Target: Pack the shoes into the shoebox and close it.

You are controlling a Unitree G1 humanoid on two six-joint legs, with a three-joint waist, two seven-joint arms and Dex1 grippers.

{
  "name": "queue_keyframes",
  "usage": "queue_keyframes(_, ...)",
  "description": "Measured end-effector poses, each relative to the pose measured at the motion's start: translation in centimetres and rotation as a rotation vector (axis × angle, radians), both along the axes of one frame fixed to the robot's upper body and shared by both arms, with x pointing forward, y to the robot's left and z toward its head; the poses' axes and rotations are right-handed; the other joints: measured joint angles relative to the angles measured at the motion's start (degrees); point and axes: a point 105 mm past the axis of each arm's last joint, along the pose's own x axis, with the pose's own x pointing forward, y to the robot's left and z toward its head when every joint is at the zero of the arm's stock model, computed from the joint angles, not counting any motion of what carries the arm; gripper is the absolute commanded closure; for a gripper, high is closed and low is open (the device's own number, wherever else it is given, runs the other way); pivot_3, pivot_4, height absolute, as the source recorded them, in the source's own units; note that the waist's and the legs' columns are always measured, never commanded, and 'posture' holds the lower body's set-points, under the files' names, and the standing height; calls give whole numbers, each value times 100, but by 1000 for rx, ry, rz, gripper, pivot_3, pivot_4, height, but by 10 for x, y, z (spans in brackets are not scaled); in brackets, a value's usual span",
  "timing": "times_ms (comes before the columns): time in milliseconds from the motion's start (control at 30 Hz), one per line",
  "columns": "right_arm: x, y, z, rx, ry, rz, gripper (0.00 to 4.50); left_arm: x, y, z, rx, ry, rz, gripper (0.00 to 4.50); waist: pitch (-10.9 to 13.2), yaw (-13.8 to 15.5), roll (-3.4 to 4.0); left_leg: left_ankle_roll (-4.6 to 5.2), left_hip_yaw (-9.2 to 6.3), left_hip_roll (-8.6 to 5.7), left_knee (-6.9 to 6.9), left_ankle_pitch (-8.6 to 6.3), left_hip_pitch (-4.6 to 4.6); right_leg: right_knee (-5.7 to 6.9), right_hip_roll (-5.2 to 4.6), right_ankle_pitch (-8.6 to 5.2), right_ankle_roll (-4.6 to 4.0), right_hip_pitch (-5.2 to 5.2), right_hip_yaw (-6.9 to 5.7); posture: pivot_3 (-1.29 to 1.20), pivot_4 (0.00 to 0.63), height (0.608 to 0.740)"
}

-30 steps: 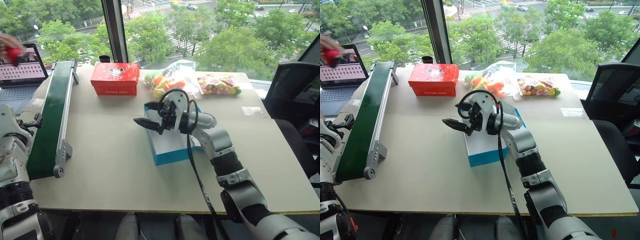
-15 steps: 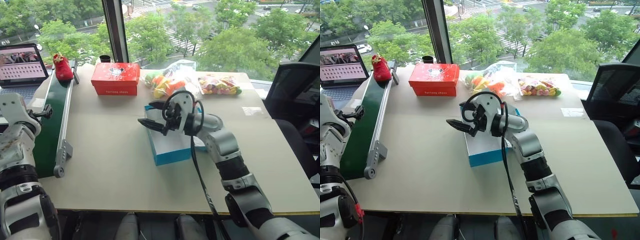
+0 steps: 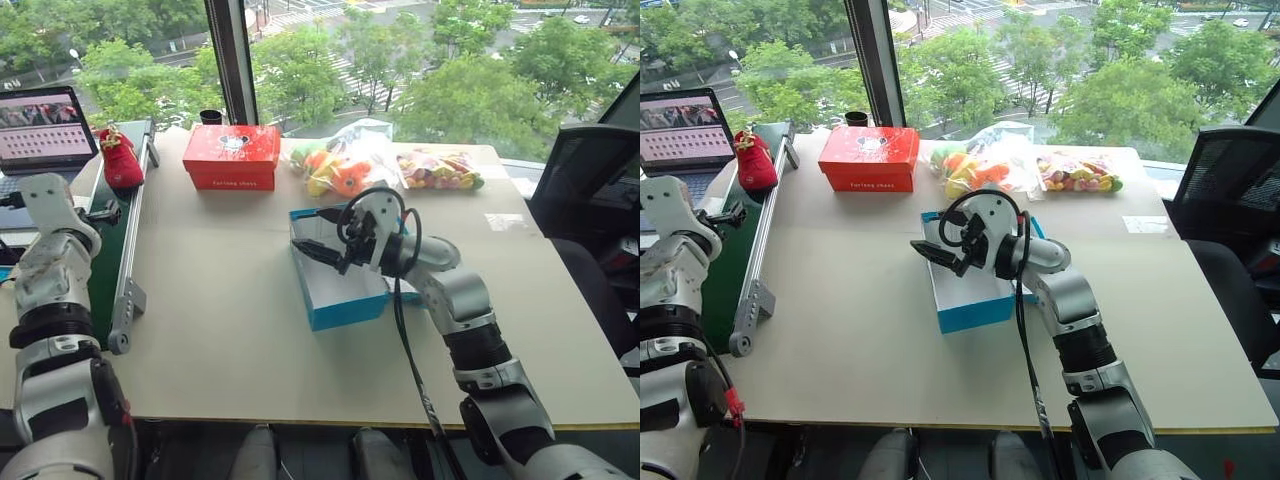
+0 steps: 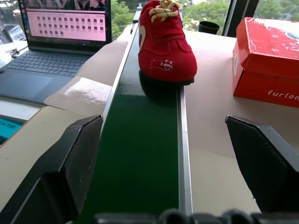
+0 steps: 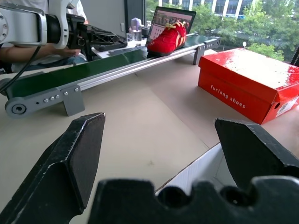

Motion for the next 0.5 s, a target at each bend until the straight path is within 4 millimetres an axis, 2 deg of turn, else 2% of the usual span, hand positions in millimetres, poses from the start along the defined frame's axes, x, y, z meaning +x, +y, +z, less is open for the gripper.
queue_keyframes(233,1,-2,3,-10,-12,0,89,3,3,-10,-41,44,38,0,1,-43,-1,0,0,0,-4,0,-3,11,0,0,0,-14,1,0,150,739)
queue_keyframes(500,3,-1,7,-10,-19,-2,89,10,1,-13,-59,59,58,0,1,-31,-1,-9,1,-1,-3,6,-6,22,0,0,0,-22,1,0,150,739)
